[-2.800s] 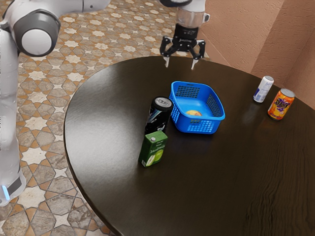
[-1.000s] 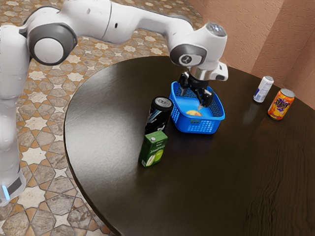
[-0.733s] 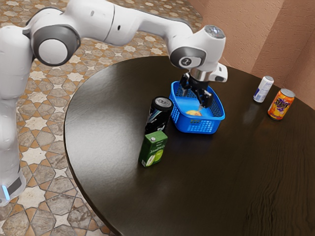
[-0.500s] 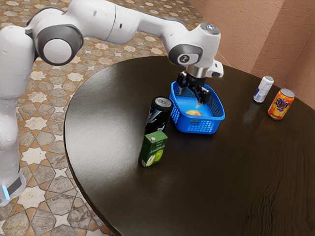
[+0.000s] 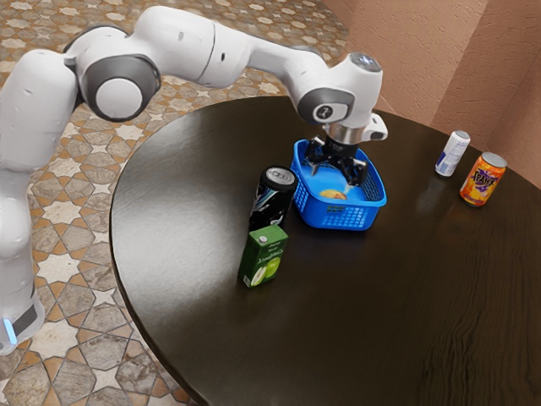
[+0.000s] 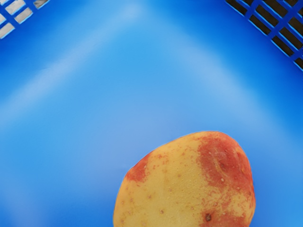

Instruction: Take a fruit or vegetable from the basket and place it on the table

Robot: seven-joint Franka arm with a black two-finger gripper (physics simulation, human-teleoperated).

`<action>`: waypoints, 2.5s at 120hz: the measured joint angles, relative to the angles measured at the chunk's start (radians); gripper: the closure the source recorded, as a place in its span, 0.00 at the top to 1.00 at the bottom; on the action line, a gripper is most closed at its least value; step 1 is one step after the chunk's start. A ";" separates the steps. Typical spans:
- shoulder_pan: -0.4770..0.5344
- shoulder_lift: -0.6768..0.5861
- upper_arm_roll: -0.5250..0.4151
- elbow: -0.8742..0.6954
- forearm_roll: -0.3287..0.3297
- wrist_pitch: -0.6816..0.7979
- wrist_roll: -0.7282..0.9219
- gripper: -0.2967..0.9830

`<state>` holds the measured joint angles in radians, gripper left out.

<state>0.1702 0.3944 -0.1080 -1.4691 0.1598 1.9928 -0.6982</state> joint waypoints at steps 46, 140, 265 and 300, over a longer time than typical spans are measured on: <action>0.002 0.068 -0.011 0.053 0.007 0.004 -0.055 0.77; -0.003 0.033 -0.009 -0.021 0.007 0.062 -0.105 0.77; -0.004 0.007 -0.037 -0.100 0.084 0.130 -0.019 0.77; 0.007 0.026 -0.032 -0.102 0.096 0.132 0.047 0.75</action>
<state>0.1770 0.4201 -0.1404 -1.5709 0.2559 2.1252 -0.6509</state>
